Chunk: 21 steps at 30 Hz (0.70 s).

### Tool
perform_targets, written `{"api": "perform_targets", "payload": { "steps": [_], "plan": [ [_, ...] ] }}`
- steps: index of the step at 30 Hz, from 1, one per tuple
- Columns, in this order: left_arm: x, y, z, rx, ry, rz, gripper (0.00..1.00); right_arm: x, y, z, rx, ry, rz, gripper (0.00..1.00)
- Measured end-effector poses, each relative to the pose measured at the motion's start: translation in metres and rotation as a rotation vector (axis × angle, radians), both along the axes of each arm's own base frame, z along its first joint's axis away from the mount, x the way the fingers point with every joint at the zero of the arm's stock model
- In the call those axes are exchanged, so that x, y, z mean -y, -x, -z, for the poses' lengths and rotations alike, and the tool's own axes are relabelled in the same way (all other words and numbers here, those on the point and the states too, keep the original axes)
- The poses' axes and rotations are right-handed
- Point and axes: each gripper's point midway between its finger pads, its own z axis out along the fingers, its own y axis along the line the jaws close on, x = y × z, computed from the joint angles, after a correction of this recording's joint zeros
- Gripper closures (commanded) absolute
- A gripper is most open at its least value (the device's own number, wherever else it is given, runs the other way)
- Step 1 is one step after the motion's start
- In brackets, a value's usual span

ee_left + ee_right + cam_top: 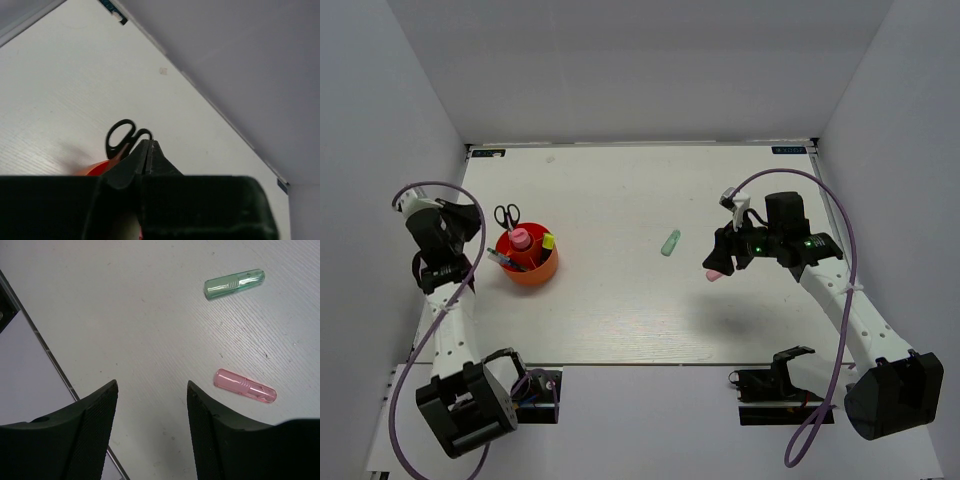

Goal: Sort the stationery into containers
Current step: Place the scissors in the storage box, then pick up the stationery from the center of the board.

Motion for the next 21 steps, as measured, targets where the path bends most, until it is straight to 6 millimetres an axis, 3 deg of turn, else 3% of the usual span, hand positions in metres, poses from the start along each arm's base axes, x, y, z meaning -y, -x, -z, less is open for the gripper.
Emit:
{"api": "perform_targets", "payload": {
  "steps": [3, 4, 5, 6, 7, 8, 10, 11, 13, 16, 21],
  "plan": [
    [0.017, 0.001, -0.030, 0.056, -0.011, 0.054, 0.92, 0.002, -0.002, 0.001, -0.001, 0.010, 0.018, 0.61],
    [0.031, -0.001, -0.042, 0.077, -0.011, 0.102, 0.91, 0.003, -0.004, 0.002, -0.003, 0.015, 0.029, 0.86],
    [0.043, -0.002, -0.049, 0.089, -0.011, 0.147, 0.88, 0.004, -0.006, 0.003, -0.002, 0.022, 0.042, 0.97],
    [0.058, -0.004, -0.059, 0.100, -0.010, 0.205, 0.85, 0.006, -0.009, 0.005, -0.011, 0.029, 0.061, 1.00],
    [0.076, -0.006, -0.065, 0.106, -0.011, 0.268, 0.79, 0.007, -0.011, 0.009, -0.023, 0.040, 0.082, 1.00],
    [0.093, -0.008, -0.070, 0.102, -0.015, 0.329, 0.67, 0.009, -0.015, 0.013, -0.035, 0.053, 0.104, 0.99],
    [0.132, -0.009, -0.072, 0.086, -0.028, 0.463, 0.55, 0.013, -0.021, 0.023, -0.065, 0.083, 0.144, 0.80],
    [0.156, -0.009, -0.070, 0.067, -0.039, 0.539, 0.46, 0.016, -0.024, 0.029, -0.079, 0.103, 0.164, 0.60],
    [0.193, -0.007, -0.060, 0.022, -0.066, 0.666, 0.43, 0.021, -0.028, 0.039, -0.103, 0.134, 0.200, 0.49],
    [0.257, -0.001, -0.033, -0.096, -0.123, 0.873, 0.41, 0.029, -0.034, 0.047, -0.108, 0.181, 0.240, 0.50],
    [0.352, -0.003, 0.028, -0.271, -0.257, 1.109, 0.45, 0.044, -0.043, 0.061, -0.121, 0.259, 0.321, 0.63]
  ]
}}
